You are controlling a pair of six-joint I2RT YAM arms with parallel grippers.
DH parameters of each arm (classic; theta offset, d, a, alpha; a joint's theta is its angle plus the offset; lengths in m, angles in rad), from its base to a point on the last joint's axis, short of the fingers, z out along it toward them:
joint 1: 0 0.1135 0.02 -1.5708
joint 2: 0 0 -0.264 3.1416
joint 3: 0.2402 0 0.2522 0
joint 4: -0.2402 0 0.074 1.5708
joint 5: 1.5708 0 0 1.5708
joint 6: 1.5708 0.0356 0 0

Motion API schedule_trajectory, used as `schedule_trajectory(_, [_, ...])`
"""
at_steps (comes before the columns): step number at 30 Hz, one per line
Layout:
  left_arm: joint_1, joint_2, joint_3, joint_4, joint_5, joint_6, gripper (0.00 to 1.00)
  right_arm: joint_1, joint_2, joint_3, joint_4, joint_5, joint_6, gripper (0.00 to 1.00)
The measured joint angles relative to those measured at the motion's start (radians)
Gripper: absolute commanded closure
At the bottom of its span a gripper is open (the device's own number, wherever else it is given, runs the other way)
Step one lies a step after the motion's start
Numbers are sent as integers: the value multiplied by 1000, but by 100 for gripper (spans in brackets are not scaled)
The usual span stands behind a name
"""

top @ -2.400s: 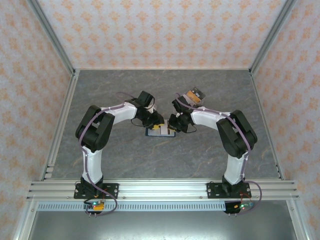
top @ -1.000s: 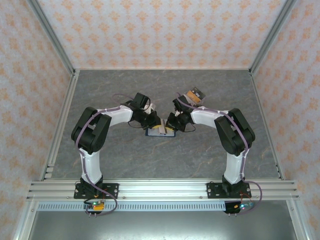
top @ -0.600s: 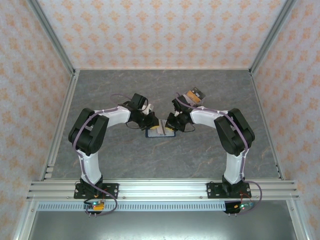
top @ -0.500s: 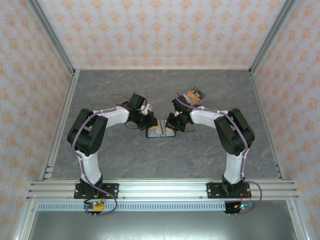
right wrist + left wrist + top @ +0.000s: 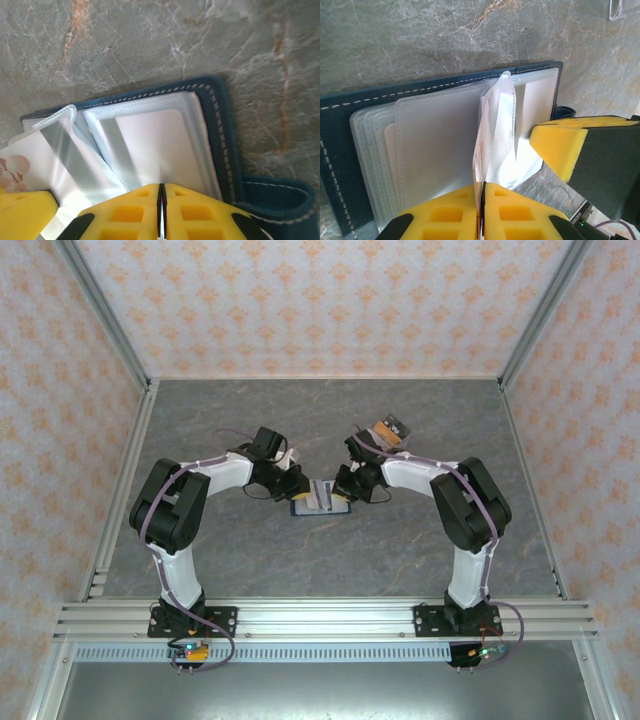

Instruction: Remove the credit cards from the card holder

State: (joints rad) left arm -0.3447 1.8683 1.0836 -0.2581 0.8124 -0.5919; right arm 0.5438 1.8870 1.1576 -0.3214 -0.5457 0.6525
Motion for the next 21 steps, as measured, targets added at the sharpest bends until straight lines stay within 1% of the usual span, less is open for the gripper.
schedule_trajectory(4, [1,0,0,0,0,-1,90,-5,-31,3,-2,-11,-26,87])
schedule_trajectory(9, [1,0,0,0,0,-1,87,6,-24,37,-8,-51,-56,87])
schedule_trajectory(13, [1,0,0,0,0,-1,81,29,24,93,-10,-79,-72,86])
schedule_trajectory(15, [1,0,0,0,0,-2,79,37,47,105,-11,-90,-76,86])
schedule_trajectory(21, [1,0,-1,0,1,-1,79,40,115,122,-28,-108,-82,87])
